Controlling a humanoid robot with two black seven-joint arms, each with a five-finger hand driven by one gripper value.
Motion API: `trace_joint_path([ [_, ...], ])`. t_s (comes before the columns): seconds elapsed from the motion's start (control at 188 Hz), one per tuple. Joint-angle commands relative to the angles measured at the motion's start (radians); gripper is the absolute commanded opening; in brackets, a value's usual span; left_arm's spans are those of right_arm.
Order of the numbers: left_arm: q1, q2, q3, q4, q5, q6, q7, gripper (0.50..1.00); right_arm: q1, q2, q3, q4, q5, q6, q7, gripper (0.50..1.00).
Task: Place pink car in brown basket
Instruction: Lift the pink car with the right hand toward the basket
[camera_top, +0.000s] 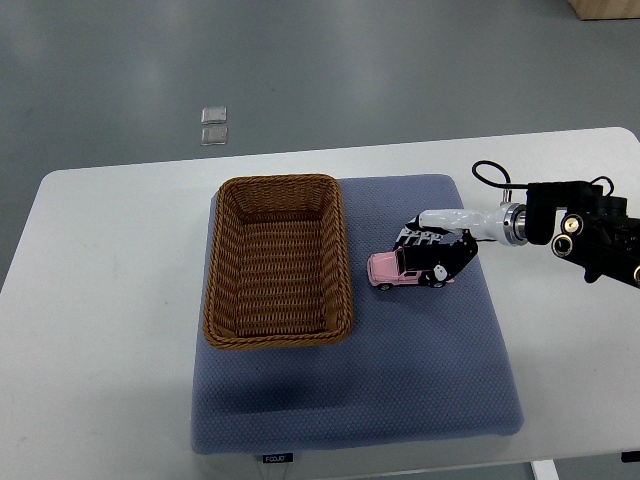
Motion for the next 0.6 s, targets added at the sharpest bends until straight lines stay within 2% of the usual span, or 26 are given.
trace_joint_path([
  [0.0,0.0,0.0,0.0,0.0,0.0,0.0,0.0,1.0,0.026,-0.023,0.008,0.007,0.004,0.009,0.005,0.5],
  [0.346,0.0,0.0,-0.002,0.0,0.0,0.0,0.0,1.0,0.181,-0.17,0.009,0.118,0.019,0.086,0.028,0.5],
  [0.505,0.0,0.0,-0.003,0.0,0.0,0.0,0.0,1.0,0.237,-0.15,0.009,0.121,0.045,0.089,0.028,0.5],
  [0.596,0.0,0.0,-0.003,0.0,0.0,0.0,0.0,1.0,0.262,-0.086,-0.005,0.098,0.064,0.092,0.027,0.5],
])
